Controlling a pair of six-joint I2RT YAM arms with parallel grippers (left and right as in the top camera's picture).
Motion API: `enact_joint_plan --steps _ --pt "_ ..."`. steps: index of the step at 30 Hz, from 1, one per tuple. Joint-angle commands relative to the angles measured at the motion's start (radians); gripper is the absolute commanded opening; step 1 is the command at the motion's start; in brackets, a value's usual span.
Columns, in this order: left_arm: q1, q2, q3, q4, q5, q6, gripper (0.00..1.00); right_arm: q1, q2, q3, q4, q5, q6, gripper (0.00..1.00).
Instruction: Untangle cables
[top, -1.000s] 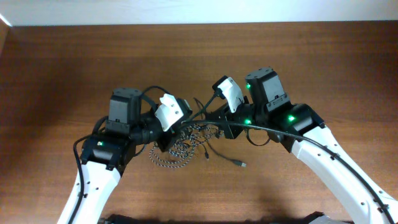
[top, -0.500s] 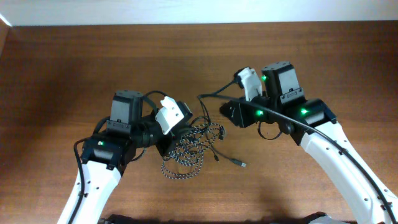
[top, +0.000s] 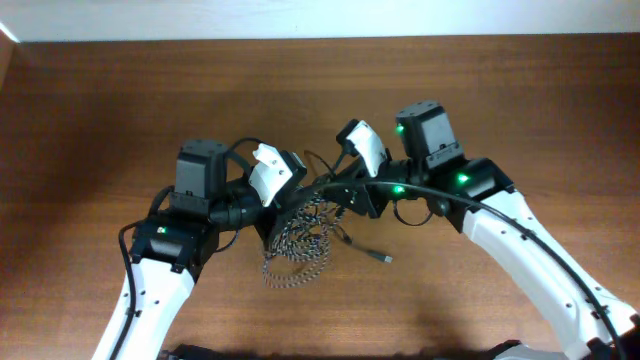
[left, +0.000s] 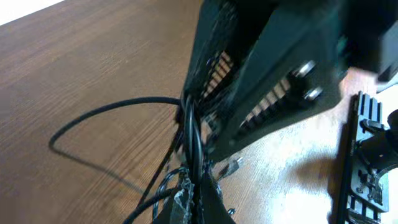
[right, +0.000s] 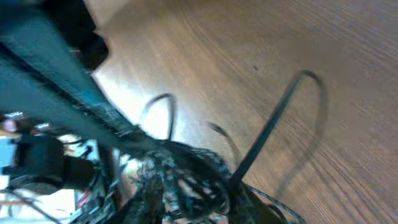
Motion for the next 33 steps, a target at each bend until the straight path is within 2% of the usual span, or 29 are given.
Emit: enact_joint_plan --steps 1,2,3,4,6,8,10,11,14,15,16,19,20,21,22,24,26,30,33 --pt "0.002 -0.010 0.002 0.005 0.056 -0.014 0.00 0.024 0.009 0.013 0.006 0.136 -0.011 0.31" --pt "0.002 -0.010 0.002 0.006 0.056 -0.013 0.00 0.024 0.009 0.013 0.005 0.138 -0.010 0.04" --pt "0.002 -0.010 0.002 0.006 0.056 -0.013 0.02 0.024 0.009 0.013 0.006 0.143 -0.001 0.04" --pt "0.002 -0.010 0.002 0.006 0.056 -0.013 0.08 0.023 0.009 0.013 0.011 0.177 0.040 0.04" --pt "0.002 -0.010 0.002 -0.018 0.052 -0.013 0.10 0.022 0.009 0.013 0.032 0.439 0.254 0.04" --pt "0.002 -0.010 0.002 -0.061 0.035 -0.013 0.12 0.002 0.009 0.013 0.041 0.539 0.399 0.04" --pt "0.002 -0.010 0.002 -0.109 -0.008 -0.013 0.06 -0.033 0.008 0.013 0.045 0.530 0.447 0.04" --pt "0.002 -0.010 0.002 -0.107 -0.008 -0.013 0.08 -0.035 0.008 0.013 0.045 0.495 0.446 0.04" --pt "0.002 0.022 0.002 -0.084 -0.008 -0.013 0.33 -0.035 0.008 0.013 0.049 0.335 0.443 0.04" --pt "0.002 0.037 0.002 -0.069 -0.008 -0.013 0.50 -0.035 0.008 0.013 0.049 0.311 0.443 0.04" --pt "0.002 0.055 0.002 -0.045 -0.007 -0.013 1.00 -0.035 0.008 0.013 0.049 0.291 0.443 0.04" --pt "0.002 0.097 0.002 0.030 -0.004 -0.013 1.00 -0.035 0.008 0.013 0.048 0.257 0.444 0.04" --pt "0.002 0.099 0.002 0.031 -0.004 -0.013 0.94 -0.035 0.008 0.013 0.048 0.256 0.444 0.04" --pt "0.002 0.099 0.002 0.034 -0.004 -0.013 0.46 -0.035 0.008 0.013 0.048 0.256 0.461 0.04" --pt "0.002 0.099 0.002 0.051 -0.004 -0.013 0.23 -0.035 0.008 0.013 0.049 0.248 0.473 0.04" --pt "0.002 0.101 0.002 0.080 -0.004 -0.013 0.23 -0.035 0.008 0.013 0.049 0.203 0.502 0.04" --pt "-0.008 0.103 0.002 0.096 -0.005 -0.013 0.13 -0.035 0.008 0.013 0.049 0.181 0.586 0.04" --pt "-0.119 0.103 0.002 0.148 -0.052 -0.013 0.11 -0.035 0.008 0.013 0.045 0.181 0.623 0.04" --pt "-0.138 0.103 0.002 0.196 -0.098 -0.013 0.14 -0.035 0.008 0.013 0.023 0.181 0.622 0.04"
